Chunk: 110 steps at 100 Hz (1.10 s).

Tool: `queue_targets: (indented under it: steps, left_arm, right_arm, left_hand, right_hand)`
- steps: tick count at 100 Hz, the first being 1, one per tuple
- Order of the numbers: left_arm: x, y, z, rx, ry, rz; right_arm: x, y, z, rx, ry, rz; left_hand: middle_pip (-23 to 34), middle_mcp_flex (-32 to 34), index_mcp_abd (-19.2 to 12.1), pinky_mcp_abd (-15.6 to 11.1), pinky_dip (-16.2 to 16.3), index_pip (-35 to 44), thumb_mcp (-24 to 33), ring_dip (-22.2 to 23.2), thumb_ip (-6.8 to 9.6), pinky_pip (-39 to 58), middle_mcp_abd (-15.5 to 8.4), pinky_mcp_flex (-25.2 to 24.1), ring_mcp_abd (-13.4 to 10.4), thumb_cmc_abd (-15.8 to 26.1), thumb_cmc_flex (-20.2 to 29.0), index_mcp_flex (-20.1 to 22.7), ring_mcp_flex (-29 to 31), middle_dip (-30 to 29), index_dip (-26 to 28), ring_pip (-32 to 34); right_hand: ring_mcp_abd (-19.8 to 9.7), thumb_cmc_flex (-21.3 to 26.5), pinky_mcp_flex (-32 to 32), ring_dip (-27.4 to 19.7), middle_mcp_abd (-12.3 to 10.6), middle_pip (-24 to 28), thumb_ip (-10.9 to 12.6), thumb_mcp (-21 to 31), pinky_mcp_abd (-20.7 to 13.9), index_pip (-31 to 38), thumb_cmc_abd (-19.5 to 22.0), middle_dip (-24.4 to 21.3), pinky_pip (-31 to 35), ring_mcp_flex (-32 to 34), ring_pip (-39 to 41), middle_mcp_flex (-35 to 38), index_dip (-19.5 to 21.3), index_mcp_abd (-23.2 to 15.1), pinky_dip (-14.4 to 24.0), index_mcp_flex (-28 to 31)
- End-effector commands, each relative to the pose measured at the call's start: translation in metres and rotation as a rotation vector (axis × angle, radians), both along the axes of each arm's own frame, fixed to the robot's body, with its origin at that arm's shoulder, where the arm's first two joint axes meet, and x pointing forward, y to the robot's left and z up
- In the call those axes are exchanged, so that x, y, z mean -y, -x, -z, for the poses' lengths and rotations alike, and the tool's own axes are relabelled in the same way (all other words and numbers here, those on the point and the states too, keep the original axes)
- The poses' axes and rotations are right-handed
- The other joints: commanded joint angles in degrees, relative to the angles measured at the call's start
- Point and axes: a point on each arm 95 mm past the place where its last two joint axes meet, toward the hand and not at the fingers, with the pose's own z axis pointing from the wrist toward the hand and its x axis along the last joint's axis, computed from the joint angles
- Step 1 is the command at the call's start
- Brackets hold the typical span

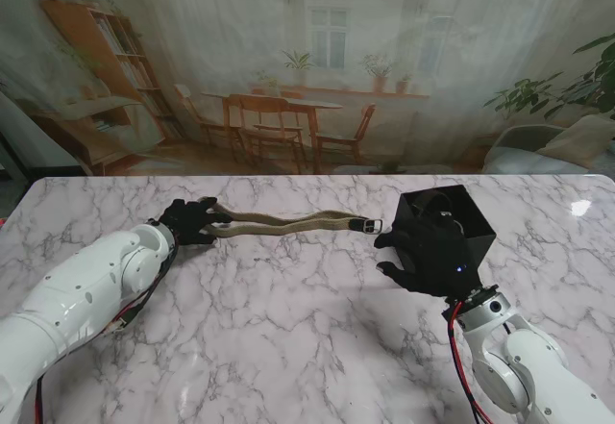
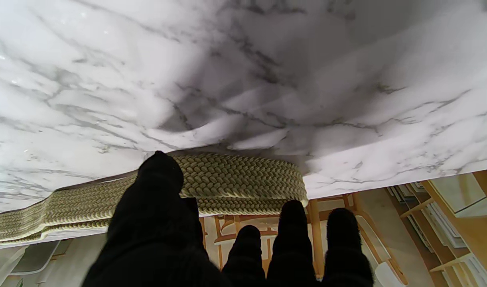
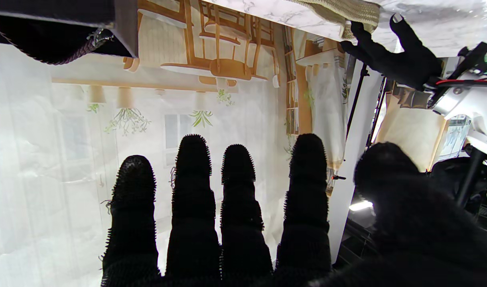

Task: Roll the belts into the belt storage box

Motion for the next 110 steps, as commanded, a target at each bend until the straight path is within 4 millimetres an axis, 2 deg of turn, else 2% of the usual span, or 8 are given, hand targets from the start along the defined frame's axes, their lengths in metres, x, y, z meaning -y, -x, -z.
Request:
queue_targets:
  steps: [1,11,19,35,42,78,101,110]
  left_arm:
    - [0.0,-0.003,-0.001,-0.014,-0.006,-0.013]
    - [0.0,-0.002,0.001,-0.019,-0.014,-0.012]
    - [-0.001,0.0,0.003,-0.023,-0.023,-0.007]
    - [-0.007,0.007,0.01,-0.049,-0.055,0.002]
    - [-0.01,0.013,0.013,-0.06,-0.063,0.01]
    - [-0.027,0.05,0.02,-0.087,-0.14,0.095]
    - [-0.033,0.057,0.032,-0.097,-0.141,0.072]
    - [-0.033,0.056,0.032,-0.1,-0.147,0.072]
  right_arm:
    - [-0.001,0.001,0.002,-0.002,-0.001,-0.001]
    - [-0.001,0.001,0.002,-0.002,-0.002,-0.001]
    - [0.0,0.001,0.002,-0.002,-0.004,0.001]
    - [0.001,0.001,0.002,0.002,-0.011,0.005]
    - [0.001,0.001,0.002,0.002,-0.014,0.006]
    - [0.001,0.0,0.003,-0.005,-0.019,0.008]
    - [0.001,-0.001,0.003,-0.007,-0.016,0.009]
    - [0.001,-0.001,0.003,-0.005,-0.017,0.009]
  left_hand:
    - [-0.12,-2.3,-0.08,0.18,1.49,1.94,0.74,-0.15,-0.12,0.83,0.15,-0.71,0.06,-0.23,2.85,1.97,-0.63,0.73,1.08,0.17]
    - [0.85,-1.92,0.35,0.17,1.52,9.49,0.45,-0.12,0.04,1.38,0.22,-0.66,0.07,-0.01,4.17,5.33,-0.53,0.96,7.05,0.31]
    - [2.43,-1.14,0.37,0.15,1.53,18.27,1.2,-0.07,-0.08,2.04,0.26,-0.46,0.02,-4.09,6.18,9.01,-0.28,1.53,19.09,0.51]
    - [7.2,2.04,0.61,0.26,1.36,28.36,1.32,-0.07,-0.17,2.99,0.56,-0.39,0.02,-5.3,6.87,14.31,0.26,3.21,25.16,0.86]
    - [8.8,3.37,0.85,0.2,0.87,33.74,1.41,-0.1,-0.21,3.56,0.59,-0.53,-0.04,-5.11,6.85,15.27,0.42,3.47,24.1,1.02]
    - [10.75,7.94,2.39,0.2,1.05,36.65,1.65,0.5,-0.2,4.68,1.62,0.03,-0.14,-5.9,7.29,15.96,1.7,5.33,24.81,1.81]
    - [9.72,10.13,1.81,0.84,0.07,13.86,2.72,0.68,-0.14,5.84,1.65,0.61,0.5,-4.38,4.69,10.01,3.82,5.38,12.07,2.1]
    - [9.87,10.98,1.72,0.84,0.06,16.83,2.63,0.74,-0.24,6.08,1.76,0.67,0.46,-6.61,5.79,14.81,3.94,5.41,14.8,2.1]
  right_hand:
    - [0.25,0.17,-1.21,0.14,0.43,-0.95,0.28,-0.76,1.8,0.49,0.58,0.25,-1.06,-1.76,-2.17,-0.1,-0.05,1.13,0.69,0.22]
    - [0.26,0.2,-1.22,0.13,0.53,-0.95,0.27,-0.75,1.83,0.53,0.53,0.25,-1.05,-1.8,-2.18,-0.14,-0.1,1.11,0.7,0.22]
    - [0.37,0.18,-1.23,0.13,0.49,-0.89,0.27,-0.73,1.86,0.56,0.62,0.28,-1.04,-1.83,-2.18,-0.08,-0.14,1.19,0.72,0.16]
    - [0.31,0.18,-1.2,0.15,0.53,-0.79,0.31,-0.72,1.84,0.64,0.63,0.34,-1.0,-1.81,-2.13,-0.13,-0.17,1.36,0.75,0.24]
    - [0.26,0.24,-1.18,0.16,0.49,-0.69,0.32,-0.72,1.82,0.66,0.6,0.39,-0.98,-1.79,-2.1,-0.09,-0.18,1.38,0.76,0.25]
    - [0.3,0.18,-1.21,0.18,0.52,-0.49,0.39,-0.83,1.75,0.63,0.81,0.49,-0.95,-1.83,-2.06,-0.09,-0.21,1.48,0.79,0.17]
    - [0.27,0.18,-1.21,0.19,0.55,-0.49,0.39,-0.95,1.8,0.64,0.9,0.5,-0.95,-1.8,-2.03,-0.09,-0.23,1.44,0.79,0.21]
    - [0.43,0.19,-1.21,0.19,0.52,-0.48,0.41,-0.98,1.79,0.62,0.9,0.5,-0.94,-1.82,-2.04,-0.05,-0.23,1.49,0.8,0.22]
